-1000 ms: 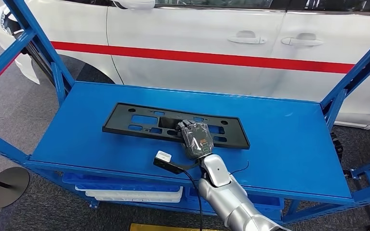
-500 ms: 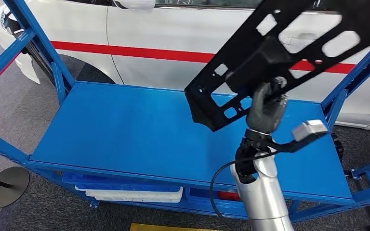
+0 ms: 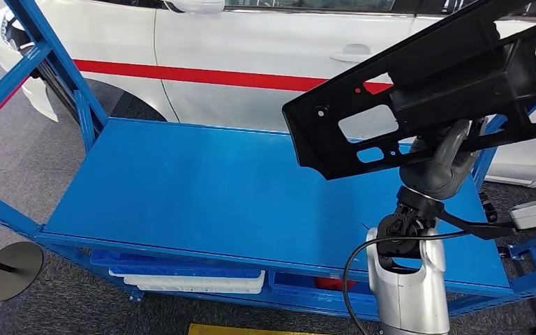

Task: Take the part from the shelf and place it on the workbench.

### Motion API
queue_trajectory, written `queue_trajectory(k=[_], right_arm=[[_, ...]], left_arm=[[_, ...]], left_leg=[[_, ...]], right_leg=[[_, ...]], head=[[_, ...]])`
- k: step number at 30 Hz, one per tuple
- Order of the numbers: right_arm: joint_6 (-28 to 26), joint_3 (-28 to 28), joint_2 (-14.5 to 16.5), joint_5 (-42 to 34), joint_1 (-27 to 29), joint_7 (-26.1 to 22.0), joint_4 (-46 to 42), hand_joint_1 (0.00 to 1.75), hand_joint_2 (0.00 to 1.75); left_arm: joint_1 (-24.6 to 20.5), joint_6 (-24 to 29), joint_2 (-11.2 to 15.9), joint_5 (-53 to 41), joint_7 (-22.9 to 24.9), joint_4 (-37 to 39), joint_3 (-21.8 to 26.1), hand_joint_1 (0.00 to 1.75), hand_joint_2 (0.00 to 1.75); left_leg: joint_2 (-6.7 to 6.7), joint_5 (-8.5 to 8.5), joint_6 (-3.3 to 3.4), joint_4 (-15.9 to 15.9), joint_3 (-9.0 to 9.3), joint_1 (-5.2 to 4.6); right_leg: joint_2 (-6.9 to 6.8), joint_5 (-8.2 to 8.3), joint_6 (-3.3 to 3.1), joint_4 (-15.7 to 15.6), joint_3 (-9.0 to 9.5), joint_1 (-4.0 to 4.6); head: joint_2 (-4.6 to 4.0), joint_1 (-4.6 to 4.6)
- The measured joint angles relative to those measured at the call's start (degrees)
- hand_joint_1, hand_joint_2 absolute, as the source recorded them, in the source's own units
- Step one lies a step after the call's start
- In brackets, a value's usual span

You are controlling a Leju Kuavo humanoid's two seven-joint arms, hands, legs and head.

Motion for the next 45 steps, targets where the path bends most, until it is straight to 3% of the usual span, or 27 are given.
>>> queue_trajectory(k=[10,39,43,45], right_arm=[[4.29,-0.63,0.0,-3.31,-0.91,2.82,4.18,1.75,1.75],[4.45,0.54,-0.02,2.76,-2.38,0.93,9.74,1.75,1.75],[3.5,1.5,-0.01,4.34,-2.35,0.53,11.41,1.75,0.0],[3.23,2.12,0.03,5.02,-2.3,0.08,12.79,1.75,0.0]], left_arm=[[0.17,0.45,-0.04,2.52,-2.93,0.0,1.21,0.0,0.0],[0.47,-0.16,-0.18,2.71,-4.13,0.0,1.75,0.0,0.0],[0.85,-0.37,-0.21,3.74,-4.87,0.0,1.86,0.0,0.0],[1.06,-0.55,-0.23,4.07,-5.14,0.0,1.88,0.0,0.0]], left_leg=[[-0.01,0.0,0.0,0.0,-0.04,0.0],[-0.01,0.0,0.0,0.0,-0.04,0.0],[-0.01,0.0,0.0,0.0,-0.04,0.0],[-0.02,0.0,0.0,0.0,-0.05,0.0]], right_leg=[[-0.02,0.0,0.0,0.0,-0.02,0.0],[-0.02,0.0,0.0,0.0,-0.02,0.0],[-0.02,-0.01,0.0,0.0,-0.02,0.0],[-0.02,-0.01,0.0,0.0,-0.02,0.0]], head=[[0.0,0.0],[0.0,0.0],[0.0,0.0],[0.0,0.0]])
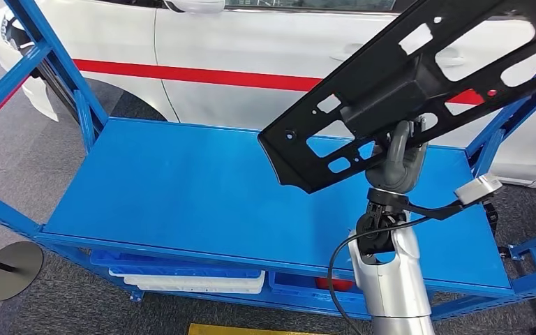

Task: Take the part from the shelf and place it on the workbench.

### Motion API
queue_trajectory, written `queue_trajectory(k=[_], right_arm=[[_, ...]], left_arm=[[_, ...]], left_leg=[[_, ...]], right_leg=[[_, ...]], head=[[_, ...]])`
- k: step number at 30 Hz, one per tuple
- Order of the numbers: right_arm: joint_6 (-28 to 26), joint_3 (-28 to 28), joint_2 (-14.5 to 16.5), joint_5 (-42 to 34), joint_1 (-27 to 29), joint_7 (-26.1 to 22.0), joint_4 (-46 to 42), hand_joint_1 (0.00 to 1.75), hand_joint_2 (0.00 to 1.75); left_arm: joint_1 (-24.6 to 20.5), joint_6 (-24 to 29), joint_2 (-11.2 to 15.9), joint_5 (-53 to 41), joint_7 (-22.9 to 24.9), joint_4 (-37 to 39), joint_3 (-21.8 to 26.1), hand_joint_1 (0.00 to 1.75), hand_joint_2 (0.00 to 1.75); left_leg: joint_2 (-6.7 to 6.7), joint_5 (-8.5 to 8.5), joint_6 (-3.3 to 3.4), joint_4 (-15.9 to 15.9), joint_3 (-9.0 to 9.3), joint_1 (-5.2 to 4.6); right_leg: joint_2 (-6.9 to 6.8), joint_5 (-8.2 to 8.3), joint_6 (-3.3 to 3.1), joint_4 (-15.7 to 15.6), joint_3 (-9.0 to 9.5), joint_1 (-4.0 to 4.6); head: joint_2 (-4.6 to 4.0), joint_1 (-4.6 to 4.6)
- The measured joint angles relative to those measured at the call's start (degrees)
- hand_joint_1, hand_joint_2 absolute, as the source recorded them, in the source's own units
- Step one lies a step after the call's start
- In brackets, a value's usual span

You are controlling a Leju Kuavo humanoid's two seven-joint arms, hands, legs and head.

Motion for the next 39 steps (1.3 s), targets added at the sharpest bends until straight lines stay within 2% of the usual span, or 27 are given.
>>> queue_trajectory(k=[13,17,28,35,39], right_arm=[[0.32,0.87,1.18,1.79,1.0,-1.9,1.75,1.75,0.0],[0.41,0.73,1.2,2.56,1.68,-2.02,1.32,1.75,1.75],[4.15,-0.54,1.22,3.98,4.63,-1.78,-1.8,1.75,1.75],[7.16,-0.64,1.21,1.65,5.03,-2.7,-1.9,1.75,1.75],[9.1,-1.19,1.14,-2.31,5.26,-2.99,-2.97,1.75,1.75]], left_arm=[[-0.25,-0.52,0.01,-0.75,0.04,0.0,-0.02,0.0,0.0],[-0.54,-0.57,0.01,-1.37,0.43,0.0,-0.07,0.0,0.0],[-1.51,-1.37,-0.68,-1.38,1.33,0.0,-0.17,0.0,0.0],[-1.51,-1.44,-0.71,-1.01,1.4,0.0,-0.19,0.0,0.0],[-1.67,-1.45,-0.71,-1.44,1.72,0.0,-0.27,0.0,0.0]], left_leg=[[0.0,0.0,0.0,0.01,0.01,0.0],[0.0,0.0,0.0,0.02,0.02,0.0],[0.02,0.0,0.0,0.01,0.0,0.0],[0.02,0.0,0.0,0.01,0.01,0.0],[0.02,0.0,0.0,0.02,0.01,0.0]], right_leg=[[0.0,0.0,0.0,0.0,0.0,0.0],[0.0,0.0,0.0,-0.01,-0.02,0.0],[0.02,0.0,0.0,-0.01,-0.02,0.0],[0.01,0.0,0.0,0.0,-0.02,0.0],[0.01,0.0,0.0,-0.01,-0.03,0.0]], head=[[0.0,0.0],[0.0,0.0],[0.0,0.0],[0.0,0.0],[0.0,0.0]])
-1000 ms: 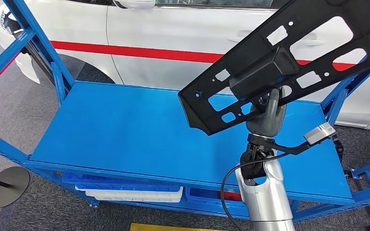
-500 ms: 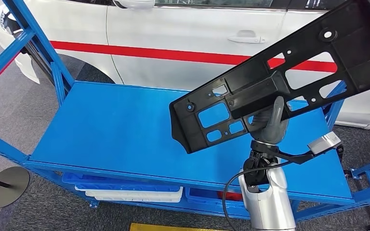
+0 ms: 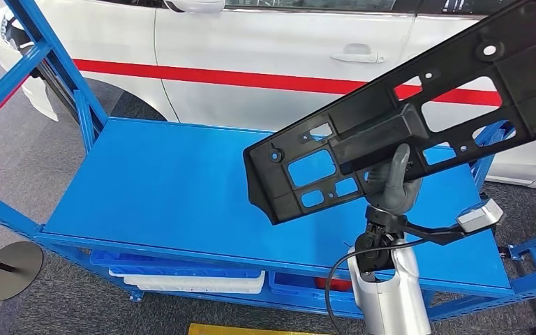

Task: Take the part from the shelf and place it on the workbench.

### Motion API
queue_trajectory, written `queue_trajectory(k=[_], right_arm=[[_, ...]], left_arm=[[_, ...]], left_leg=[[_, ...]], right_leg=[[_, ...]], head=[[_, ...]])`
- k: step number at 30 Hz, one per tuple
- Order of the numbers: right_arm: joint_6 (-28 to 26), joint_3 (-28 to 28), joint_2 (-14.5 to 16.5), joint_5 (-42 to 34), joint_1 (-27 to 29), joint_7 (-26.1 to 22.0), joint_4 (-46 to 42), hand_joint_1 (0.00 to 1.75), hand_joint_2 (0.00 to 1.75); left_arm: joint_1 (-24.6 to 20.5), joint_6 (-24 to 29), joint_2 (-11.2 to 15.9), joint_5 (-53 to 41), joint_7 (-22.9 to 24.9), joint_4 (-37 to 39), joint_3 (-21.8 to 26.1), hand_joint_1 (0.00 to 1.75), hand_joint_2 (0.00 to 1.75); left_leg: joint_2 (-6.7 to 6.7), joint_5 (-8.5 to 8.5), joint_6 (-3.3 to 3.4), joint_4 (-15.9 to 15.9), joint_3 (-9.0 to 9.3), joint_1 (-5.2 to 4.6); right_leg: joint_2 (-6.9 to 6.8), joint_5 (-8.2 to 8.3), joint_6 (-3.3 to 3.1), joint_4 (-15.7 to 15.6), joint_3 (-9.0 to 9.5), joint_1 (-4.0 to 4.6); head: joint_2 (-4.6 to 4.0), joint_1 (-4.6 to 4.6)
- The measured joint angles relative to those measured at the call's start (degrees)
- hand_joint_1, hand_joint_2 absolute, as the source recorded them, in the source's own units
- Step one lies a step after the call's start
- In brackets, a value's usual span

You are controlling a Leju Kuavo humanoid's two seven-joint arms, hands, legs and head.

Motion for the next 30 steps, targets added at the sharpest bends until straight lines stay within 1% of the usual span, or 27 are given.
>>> queue_trajectory(k=[5,16,20,30], right_arm=[[2.39,-1.73,-0.11,-4.32,0.28,0.19,-2.38,1.75,1.75],[5.62,-2.92,-0.19,-8.78,-0.81,2.13,-3.75,1.75,1.75],[5.91,-2.71,-0.15,-9.26,-1.51,2.42,-2.61,1.75,0.0],[7.53,-2.18,0.72,-10.62,-1.53,1.71,-1.65,1.75,0.0]], left_arm=[[-0.42,0.07,0.0,-0.1,0.03,0.0,-0.31,0.0,0.0],[-0.17,0.75,0.02,2.21,-0.34,0.0,-0.6,0.0,0.0],[0.44,1.11,0.02,2.85,-0.73,0.0,-0.58,0.0,0.0],[0.82,1.04,0.67,2.71,-1.01,0.0,-0.6,0.0,0.0]], left_leg=[[0.0,0.0,0.0,0.0,0.0,0.0],[0.0,0.0,0.0,-0.02,-0.01,0.0],[-0.01,0.0,0.0,-0.02,-0.02,0.0],[-0.01,0.0,0.0,-0.01,-0.01,0.0]], right_leg=[[0.01,0.0,0.0,0.0,0.01,-0.01],[0.0,0.0,0.0,0.01,0.03,0.0],[-0.01,0.0,0.0,0.01,0.03,0.0],[-0.01,0.0,0.0,0.0,0.03,0.0]], head=[[0.0,0.0],[0.0,0.0],[0.0,0.0],[0.0,0.0]])
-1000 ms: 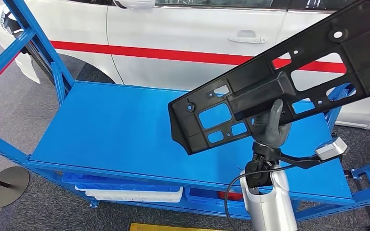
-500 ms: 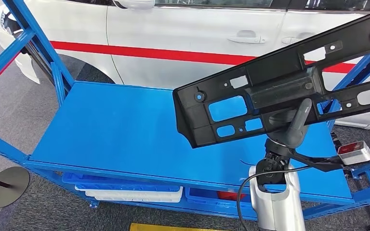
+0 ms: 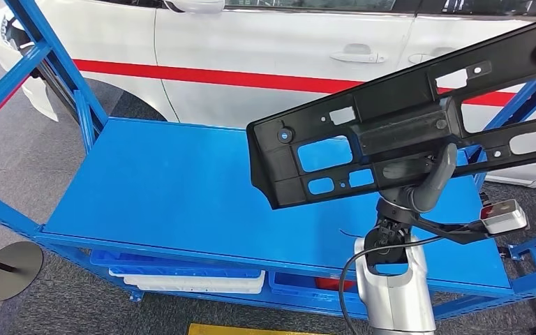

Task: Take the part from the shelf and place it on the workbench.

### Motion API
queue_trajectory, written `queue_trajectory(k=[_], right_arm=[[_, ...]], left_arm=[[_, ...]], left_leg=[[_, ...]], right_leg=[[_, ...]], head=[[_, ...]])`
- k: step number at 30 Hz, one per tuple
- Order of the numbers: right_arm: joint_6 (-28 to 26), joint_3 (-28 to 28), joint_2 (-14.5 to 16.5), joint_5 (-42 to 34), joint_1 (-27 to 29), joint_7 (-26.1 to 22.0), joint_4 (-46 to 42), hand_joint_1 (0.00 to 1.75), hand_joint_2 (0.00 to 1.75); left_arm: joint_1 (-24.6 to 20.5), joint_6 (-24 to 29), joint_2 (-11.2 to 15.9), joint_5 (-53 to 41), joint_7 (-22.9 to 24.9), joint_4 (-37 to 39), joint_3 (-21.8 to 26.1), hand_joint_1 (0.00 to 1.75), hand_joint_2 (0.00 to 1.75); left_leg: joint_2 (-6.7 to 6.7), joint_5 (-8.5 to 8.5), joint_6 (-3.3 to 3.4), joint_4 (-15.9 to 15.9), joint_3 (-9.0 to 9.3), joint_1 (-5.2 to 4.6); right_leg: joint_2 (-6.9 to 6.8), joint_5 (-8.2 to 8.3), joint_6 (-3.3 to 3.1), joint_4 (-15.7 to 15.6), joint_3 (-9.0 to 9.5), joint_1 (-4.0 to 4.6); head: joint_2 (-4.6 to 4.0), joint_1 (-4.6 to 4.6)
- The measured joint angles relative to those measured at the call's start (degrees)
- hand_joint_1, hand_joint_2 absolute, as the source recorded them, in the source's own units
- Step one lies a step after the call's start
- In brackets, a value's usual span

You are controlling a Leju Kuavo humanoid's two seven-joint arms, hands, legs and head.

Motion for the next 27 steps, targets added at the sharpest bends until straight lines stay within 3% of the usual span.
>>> queue_trajectory(k=[18,22,27], right_arm=[[1.84,-1.08,0.28,0.47,1.3,0.93,-0.23,1.75,0.0],[2.32,-1.08,0.28,0.87,1.41,0.77,0.29,1.75,1.75],[2.92,-1.08,0.28,1.37,1.52,0.52,0.67,1.75,1.75]], left_arm=[[-0.67,0.1,0.12,-0.61,0.8,0.0,-0.38,0.0,0.0],[-0.91,-0.01,0.01,-0.5,0.87,0.0,-0.46,0.0,0.0],[-1.09,0.07,-0.11,-0.4,0.85,0.0,-0.57,0.0,0.0]], left_leg=[[0.01,0.0,0.0,0.01,0.01,0.0],[0.01,0.0,0.0,0.01,0.01,0.0],[0.01,0.0,0.0,0.01,0.01,0.0]], right_leg=[[0.01,0.0,0.0,0.0,-0.01,0.0],[0.01,0.0,0.0,0.0,0.0,0.0],[0.01,0.0,0.0,0.0,0.0,0.0]], head=[[0.0,0.0],[0.0,0.0],[0.0,0.0]])
